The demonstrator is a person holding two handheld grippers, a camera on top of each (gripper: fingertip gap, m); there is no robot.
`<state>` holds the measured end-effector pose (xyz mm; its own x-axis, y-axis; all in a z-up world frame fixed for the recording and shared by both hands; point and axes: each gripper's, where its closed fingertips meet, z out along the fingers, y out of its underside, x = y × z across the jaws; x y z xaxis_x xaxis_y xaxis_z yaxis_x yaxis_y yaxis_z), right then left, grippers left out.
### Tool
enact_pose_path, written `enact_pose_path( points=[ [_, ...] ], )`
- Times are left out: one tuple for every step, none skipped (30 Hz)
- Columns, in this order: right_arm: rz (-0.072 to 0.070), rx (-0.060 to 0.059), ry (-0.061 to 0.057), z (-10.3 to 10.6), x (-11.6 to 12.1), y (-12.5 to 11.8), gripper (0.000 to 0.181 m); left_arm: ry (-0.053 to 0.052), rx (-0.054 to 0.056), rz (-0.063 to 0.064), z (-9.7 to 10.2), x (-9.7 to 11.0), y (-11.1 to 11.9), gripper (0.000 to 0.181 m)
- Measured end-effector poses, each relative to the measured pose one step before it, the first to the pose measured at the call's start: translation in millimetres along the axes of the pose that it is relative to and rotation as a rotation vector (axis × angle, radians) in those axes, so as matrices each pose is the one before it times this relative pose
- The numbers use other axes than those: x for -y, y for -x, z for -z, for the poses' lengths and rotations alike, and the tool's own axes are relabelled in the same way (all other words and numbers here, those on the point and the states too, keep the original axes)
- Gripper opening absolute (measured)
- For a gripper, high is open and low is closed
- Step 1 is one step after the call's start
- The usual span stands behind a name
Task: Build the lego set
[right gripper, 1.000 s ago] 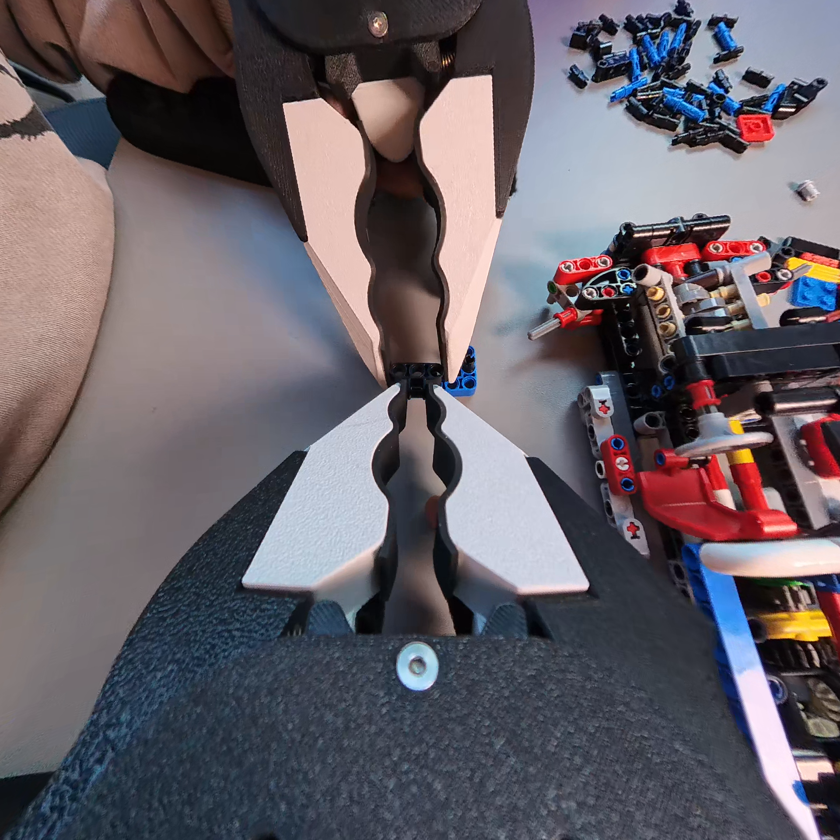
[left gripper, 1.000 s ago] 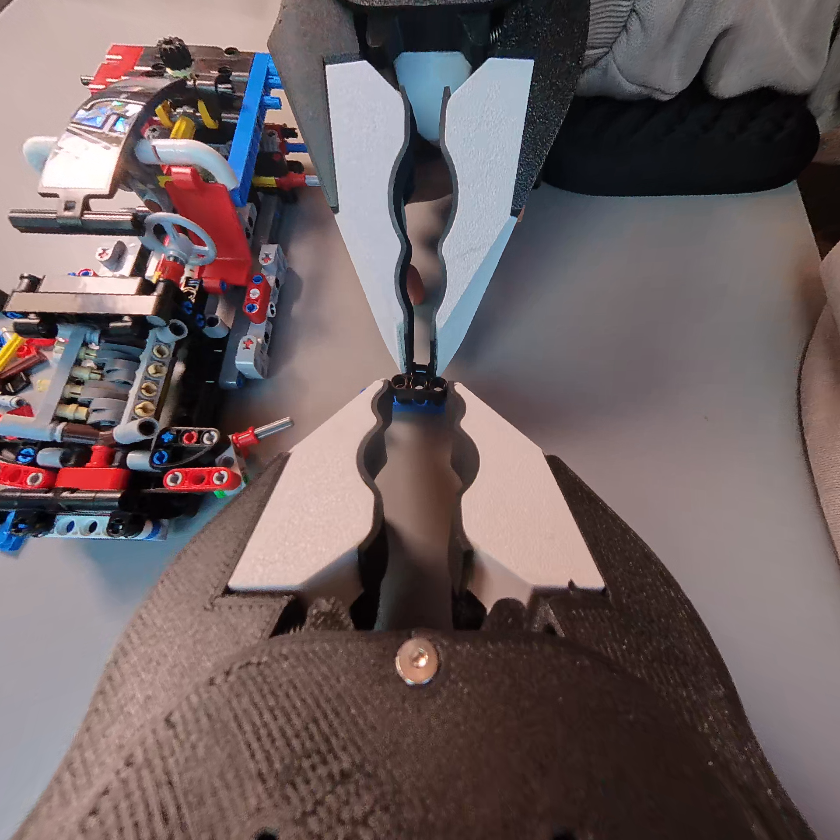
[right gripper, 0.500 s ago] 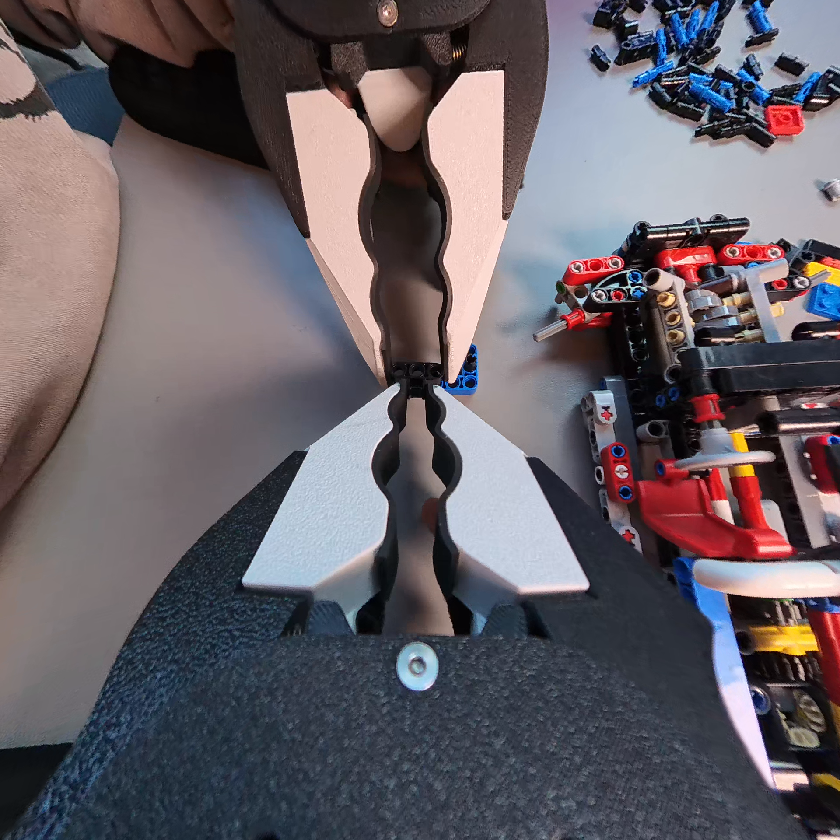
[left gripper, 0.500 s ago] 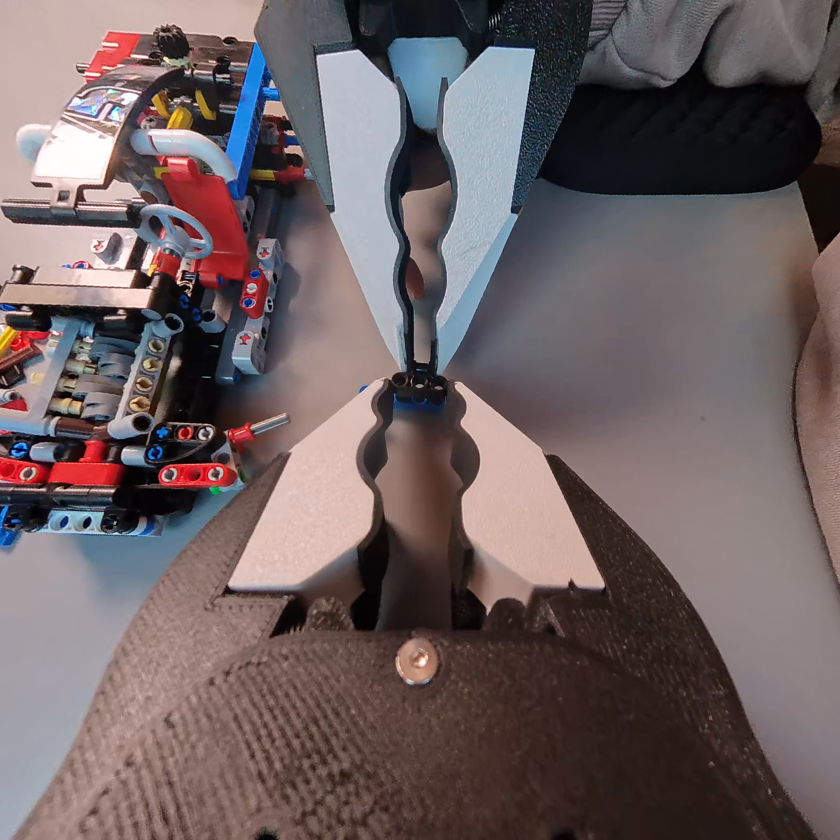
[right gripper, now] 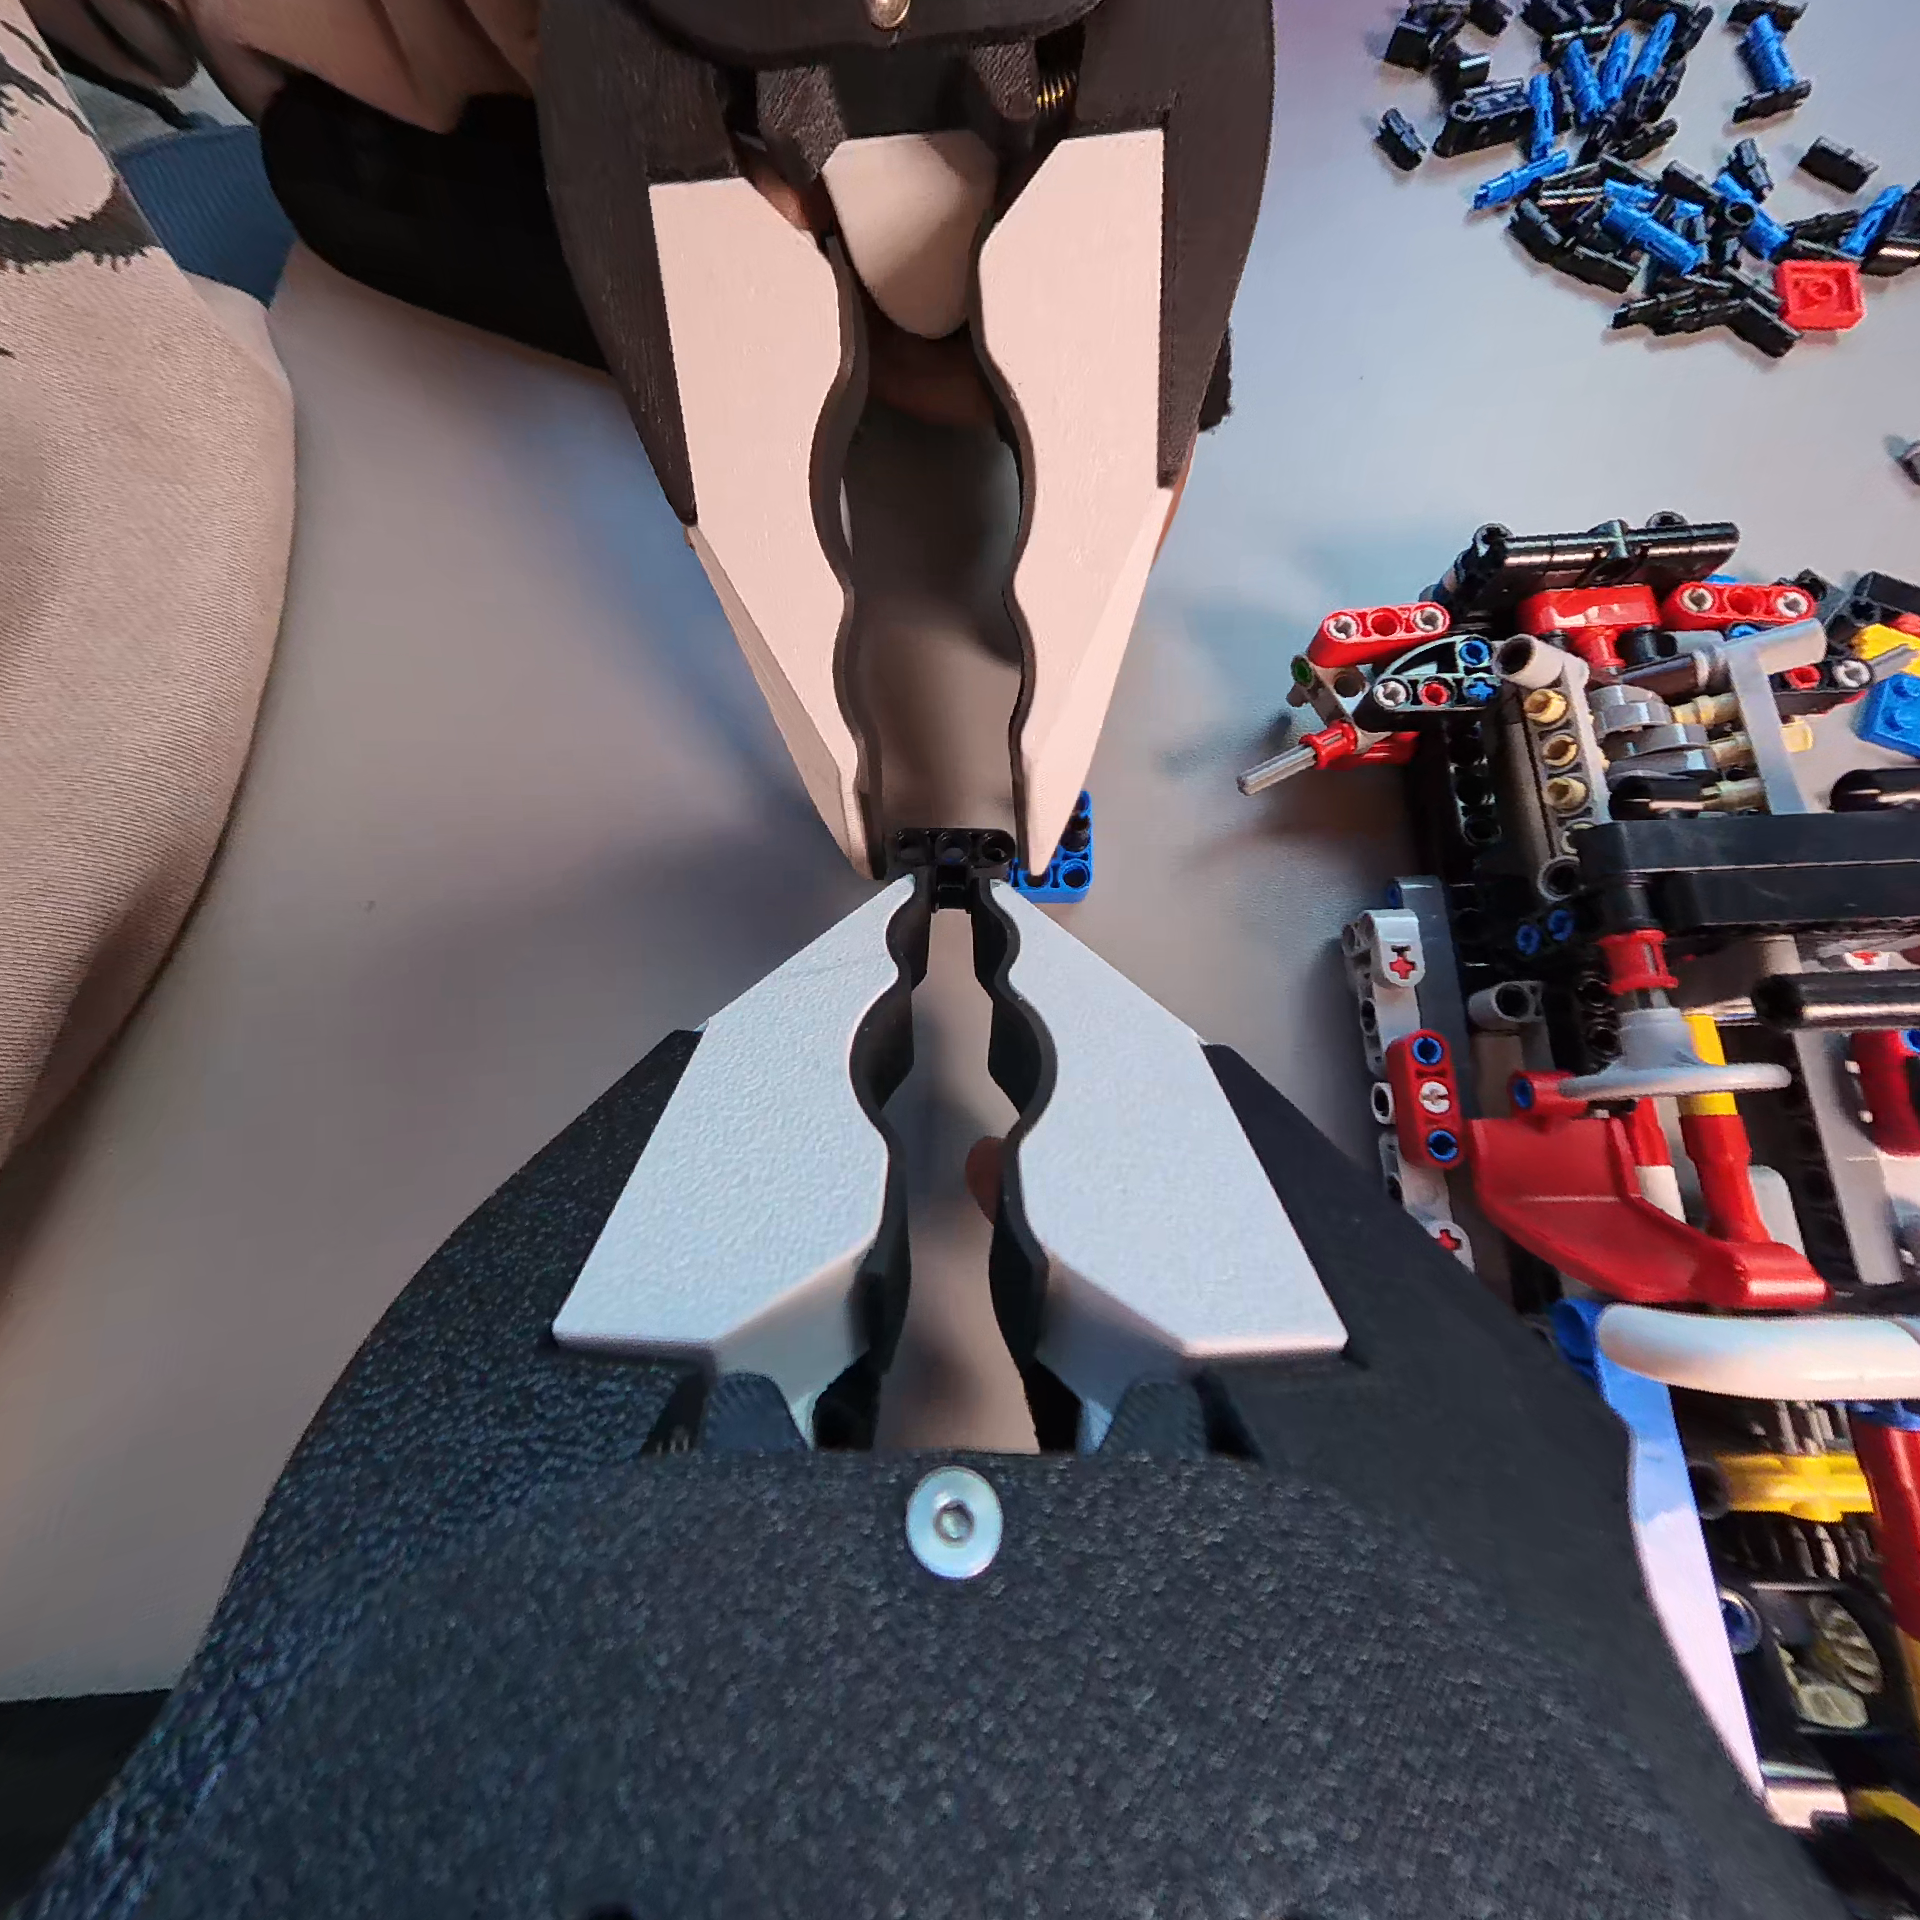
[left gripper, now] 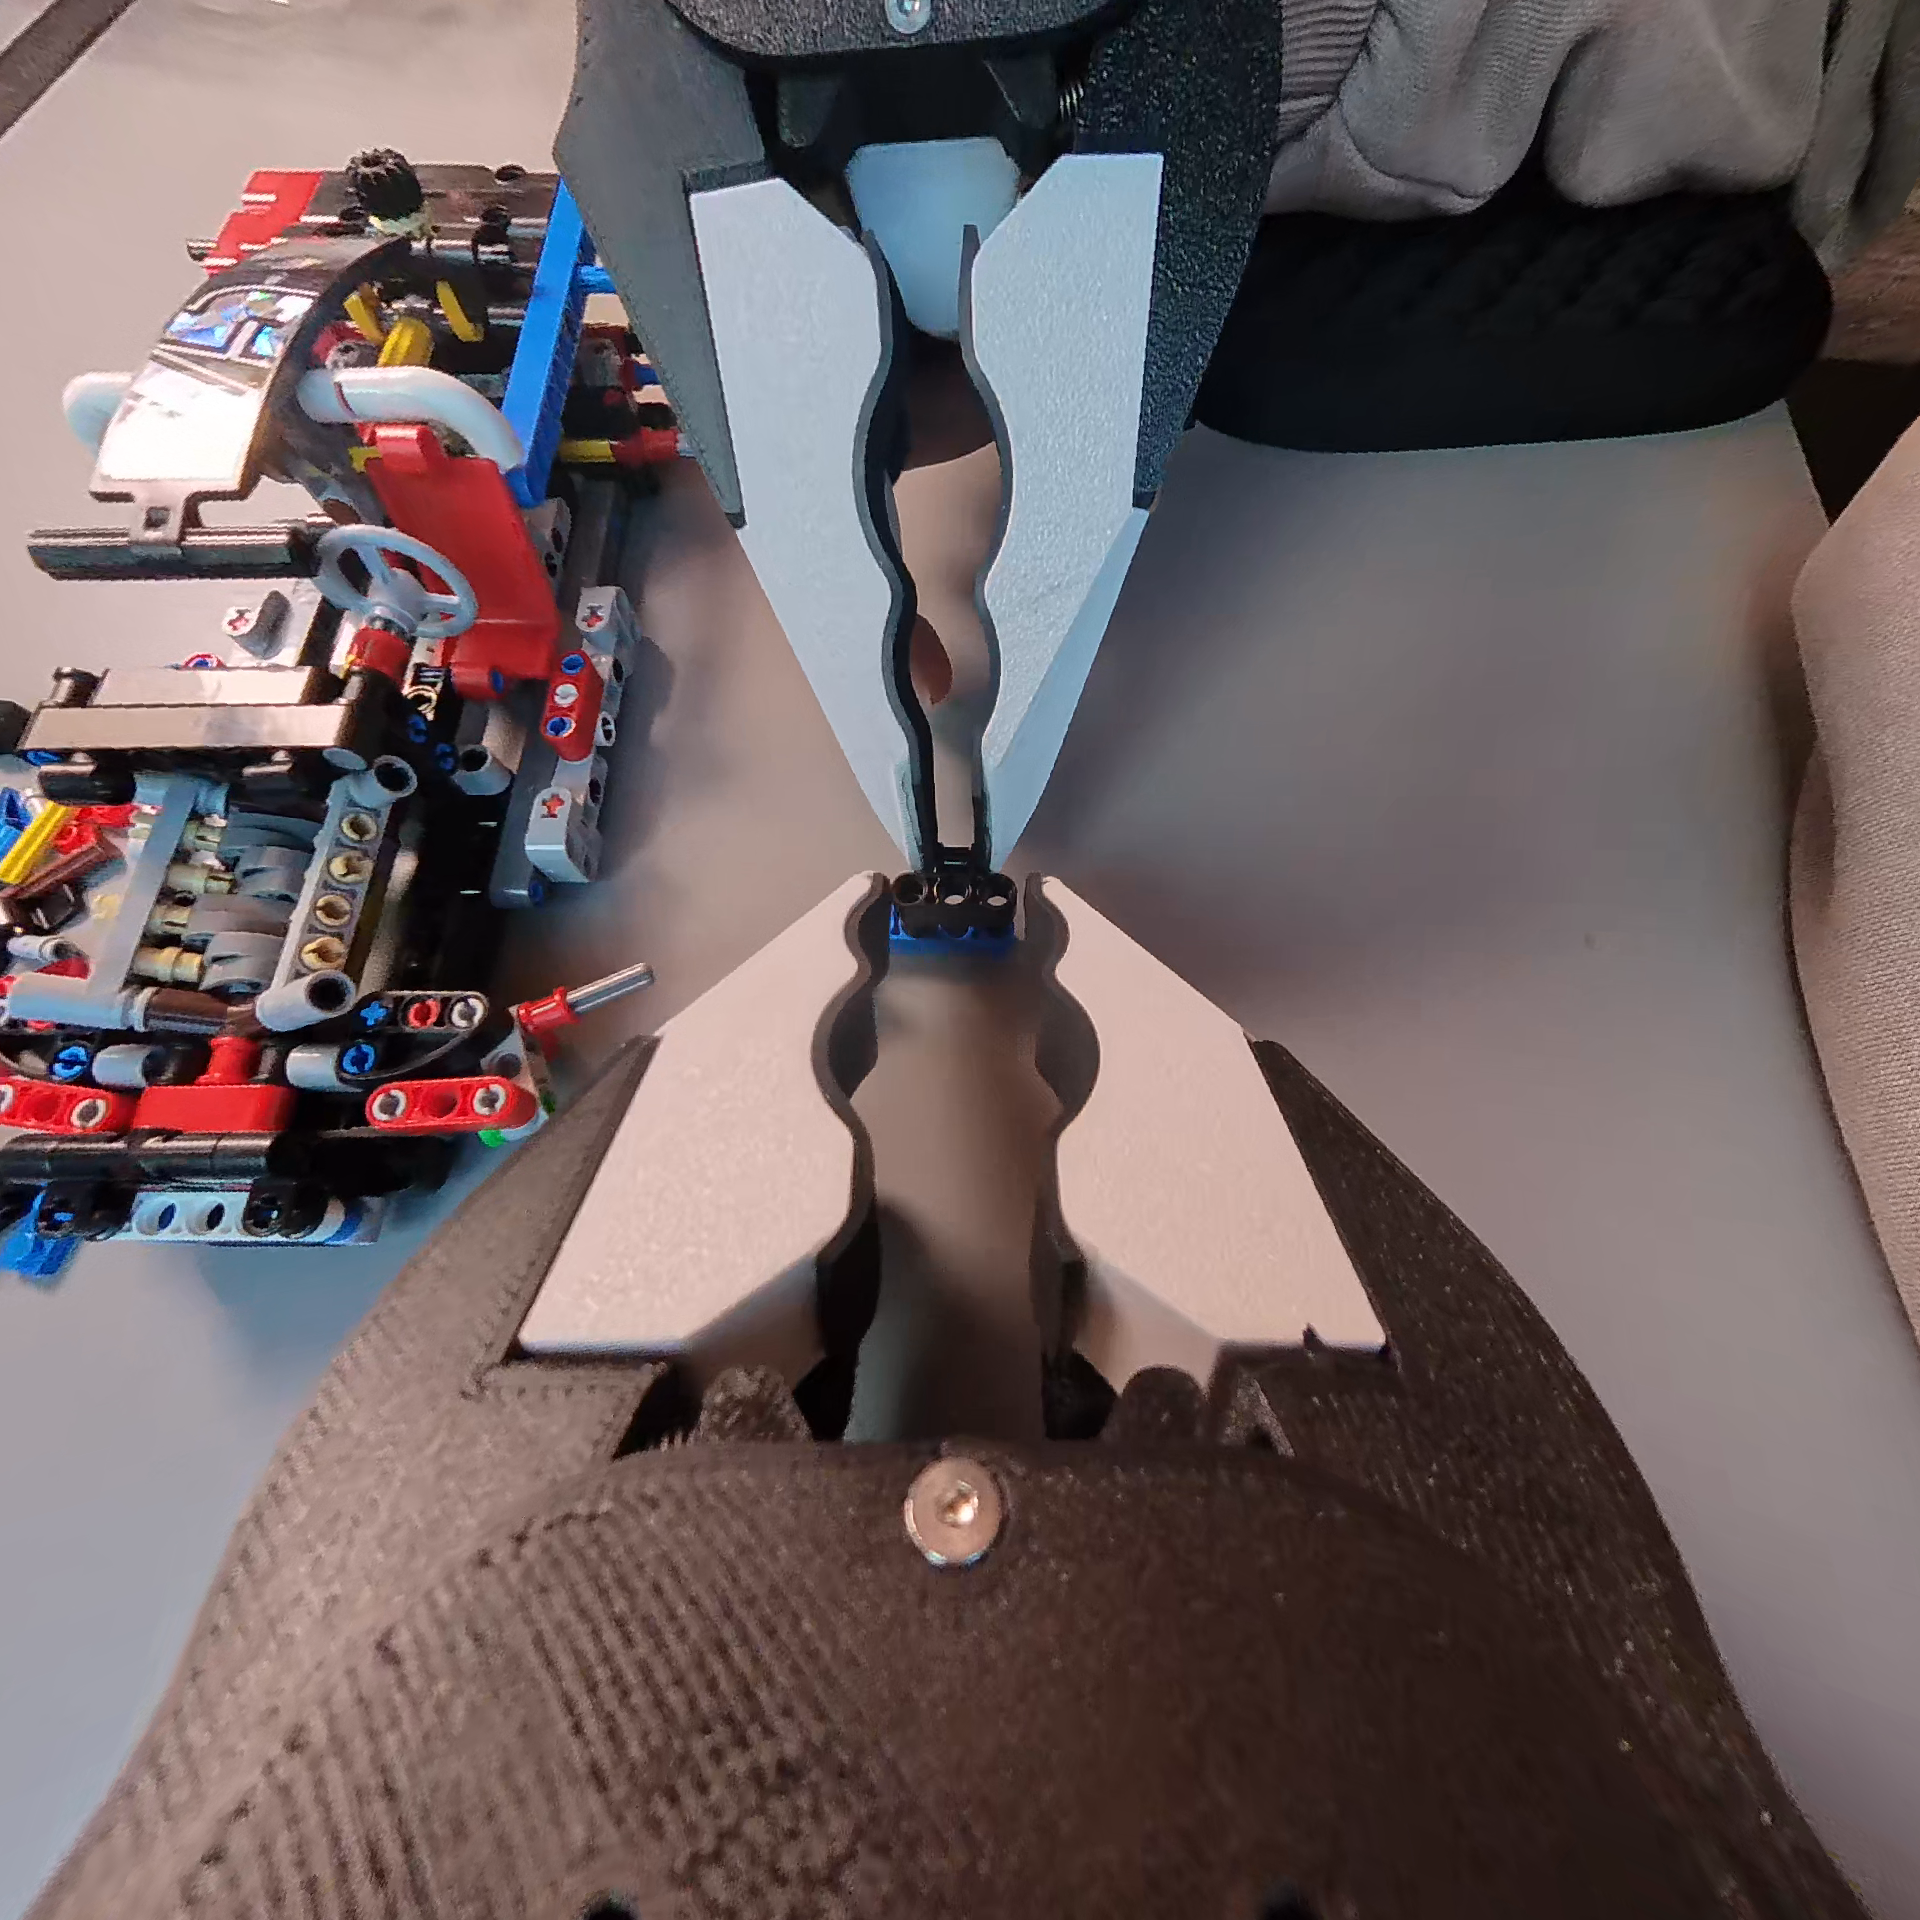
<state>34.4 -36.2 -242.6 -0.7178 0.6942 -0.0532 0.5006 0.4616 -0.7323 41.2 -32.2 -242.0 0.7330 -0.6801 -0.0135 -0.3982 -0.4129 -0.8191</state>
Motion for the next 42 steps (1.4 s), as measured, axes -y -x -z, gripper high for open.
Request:
enact_pose_path(
  points=[
    [0.0032, 0.0006, 0.0021, -0.13, 0.05, 0.56, 0.006, 0.0043, 0.0035, -0.0069, -0.41, -0.57, -0.11, 0.022],
    [0.0036, -0.0009, 0.001, -0.22, 0.09, 0.25, 0.006, 0.0019, 0.0016, -0.0044, -0.01, -0.27, -0.18, 0.022],
    [0.0024, -0.0001, 0.0001, -0.05, 0.15, 0.24, 0.006, 0.0011, -0.0017, 0.0011, 0.07, -0.15, -0.32, 0.022],
    [-0.0001, 0.0004, 0.0004, -0.01, 0.11, 0.21, 0.006, 0.0001, -0.001, 0.0019, 0.17, -0.01, -0.12, 0.022],
    [0.0041, -0.0022, -0.0005, 0.01, 0.13, -0.02, 0.006, -0.0007, 0.001, -0.0013, 0.14, 0.09, -0.05, 0.022],
    [0.0009, 0.0, 0.0009, 0.01, 0.04, 0.22, 0.006, 0.0005, 0.0007, -0.002, -0.01, -0.03, -0.12, 0.022],
    [-0.0015, 0.0004, 0.0022, 0.0, -0.16, 0.09, 0.006, 0.0008, 0.0002, -0.0012, -0.16, 0.05, -0.18, 0.022],
    [0.0018, 0.0004, -0.0005, 0.12, 0.04, 0.22, 0.006, 0.0003, -0.0006, -0.0011, -0.03, 0.0, -0.23, 0.022],
    [0.0002, 0.0002, 0.0003, 0.01, -0.04, 0.15, 0.006, 0.0002, -0.0014, -0.0001, -0.04, 0.02, -0.27, 0.022],
    [-0.0006, 0.0011, 0.0004, 0.07, -0.11, 0.4, 0.006, -0.0006, -0.0025, 0.001, -0.05, 0.09, -0.27, 0.022],
    [0.0014, -0.0006, -0.0009, 0.09, 0.1, 0.25, 0.006, -0.0008, -0.0014, 0.0011, 0.0, 0.07, -0.2, 0.022],
    [-0.0003, -0.0011, 0.0003, -0.12, -0.19, 0.0, 0.006, -0.0005, -0.0006, -0.0003, -0.15, -0.09, -0.21, 0.022],
    [-0.002, 0.0014, -0.0003, 0.08, -0.05, 0.34, 0.006, -0.0008, -0.002, 0.0002, 0.0, 0.07, -0.23, 0.022],
    [0.0007, 0.0, -0.0004, 0.0, 0.01, 0.31, 0.006, -0.0008, -0.0021, 0.0011, -0.06, -0.01, -0.3, 0.022],
    [-0.0007, -0.0002, 0.0005, -0.04, -0.14, 0.15, 0.006, -0.0009, -0.0013, 0.0001, -0.12, -0.08, -0.12, 0.022],
    [-0.0026, -0.0004, 0.0007, -0.08, -0.25, -0.03, 0.006, -0.0007, -0.0007, -0.0007, -0.16, -0.19, -0.12, 0.022],
    [0.0, -0.0009, 0.0005, -0.1, -0.09, 0.09, 0.006, -0.0003, -0.0004, -0.0012, -0.08, -0.16, -0.04, 0.022],
    [0.0021, -0.0018, 0.0017, -0.06, -0.1, 0.09, 0.006, 0.0, -0.0009, -0.0011, -0.11, -0.29, -0.13, 0.022],
    [0.0004, -0.0011, 0.0034, -0.07, -0.07, 0.17, 0.006, -0.0006, -0.0017, -0.0007, 0.02, -0.2, -0.26, 0.022],
    [0.003, -0.0018, 0.0038, -0.16, -0.03, 0.31, 0.006, -0.0006, -0.0018, -0.0015, 0.01, -0.32, -0.15, 0.022],
    [0.0034, -0.0033, 0.0037, -0.11, -0.06, 0.0, 0.006, -0.0008, -0.0002, -0.0027, -0.05, -0.38, 0.02, 0.022],
    [0.0018, -0.0025, 0.0035, -0.15, 0.14, 0.08, 0.006, 0.0014, 0.0013, 0.0003, 0.04, -0.39, -0.05, 0.023],
    [0.0016, -0.0024, 0.0036, -0.15, 0.01, 0.04, 0.006, 0.0017, 0.0024, -0.0046, 0.02, -0.39, 0.09, 0.023],
    [-0.0007, -0.0013, 0.0034, -0.2, 0.09, 0.0, 0.006, 0.0022, 0.0002, 0.0023, -0.02, -0.42, -0.07, 0.023],
    [-0.003, 0.0001, 0.0031, -0.11, 0.03, 0.08, 0.006, 0.0016, -0.0028, 0.0082, 0.08, -0.35, -0.05, 0.022],
    [-0.0058, 0.0031, 0.0032, -0.24, 0.18, 0.19, 0.006, 0.0002, -0.0066, 0.0088, 0.16, -0.4, -0.19, 0.022],
    [-0.0063, 0.0043, 0.0033, -0.21, 0.17, 0.12, 0.006, 0.0003, -0.0078, 0.0107, 0.11, -0.23, -0.22, 0.022],
    [-0.0092, 0.0062, 0.0036, 0.07, -0.21, 0.02, 0.006, 0.0014, -0.0027, 0.0071, -0.2, -0.22, -0.1, 0.022],
    [-0.0086, 0.0081, -0.0001, -0.04, 0.05, 0.1, 0.006, 0.003, -0.0006, 0.0046, -0.02, -0.24, 0.02, 0.023],
    [-0.0105, 0.0096, -0.0041, -0.17, -0.05, 0.0, 0.006, 0.0035, -0.0004, 0.0031, -0.04, -0.27, -0.07, 0.023],
    [-0.0082, 0.0077, -0.0031, -0.09, -0.07, 0.08, 0.006, 0.0028, 0.0002, 0.0049, -0.15, -0.13, 0.1, 0.023],
    [0.001, 0.0039, -0.0024, 0.09, -0.11, -0.16, 0.006, 0.0032, 0.0009, 0.0074, -0.18, -0.01, 0.15, 0.023],
    [0.0011, 0.005, -0.0033, 0.06, -0.16, -0.03, 0.006, 0.0052, 0.0038, 0.0035, -0.2, 0.06, 0.18, 0.023],
    [-0.0029, 0.0086, -0.005, 0.28, -0.12, -0.15, 0.006, 0.0042, 0.0049, 0.0039, -0.21, 0.16, 0.24, 0.023],
    [-0.0072, 0.0102, -0.0051, 0.26, -0.25, -0.27, 0.006, 0.002, 0.0043, 0.0056, -0.25, 0.14, 0.19, 0.023],
    [-0.0063, 0.0093, -0.0049, 0.06, 0.03, 0.03, 0.006, 0.0025, -0.0001, 0.0089, -0.12, 0.03, 0.03, 0.023],
    [-0.0069, 0.0086, -0.0039, 0.07, 0.0, -0.17, 0.006, 0.0029, -0.0009, 0.0082, -0.16, -0.08, 0.26, 0.023],
    [-0.0108, 0.0067, -0.0025, 0.42, -0.26, -0.93, 0.006, 0.0023, 0.0024, 0.0084, -0.54, 0.16, 0.9, 0.023],
    [-0.0164, 0.0109, -0.0017, 0.31, -0.37, -0.84, 0.006, 0.0052, -0.0006, 0.0055, -0.45, -0.14, 0.81, 0.023],
    [-0.0148, 0.0094, -0.0004, -0.14, -0.25, -0.5, 0.006, 0.0076, -0.0035, 0.0051, -0.45, -0.31, 0.62, 0.023],
    [-0.0065, 0.0037, 0.0037, -0.15, -0.26, -0.13, 0.006, 0.0112, -0.0042, 0.0012, -0.33, -0.61, 0.08, 0.023],
    [0.0018, -0.0034, 0.0073, -0.51, -0.23, 0.07, 0.006, 0.0129, -0.0027, -0.0053, -0.3, -0.82, 0.04, 0.023]
  ],
)
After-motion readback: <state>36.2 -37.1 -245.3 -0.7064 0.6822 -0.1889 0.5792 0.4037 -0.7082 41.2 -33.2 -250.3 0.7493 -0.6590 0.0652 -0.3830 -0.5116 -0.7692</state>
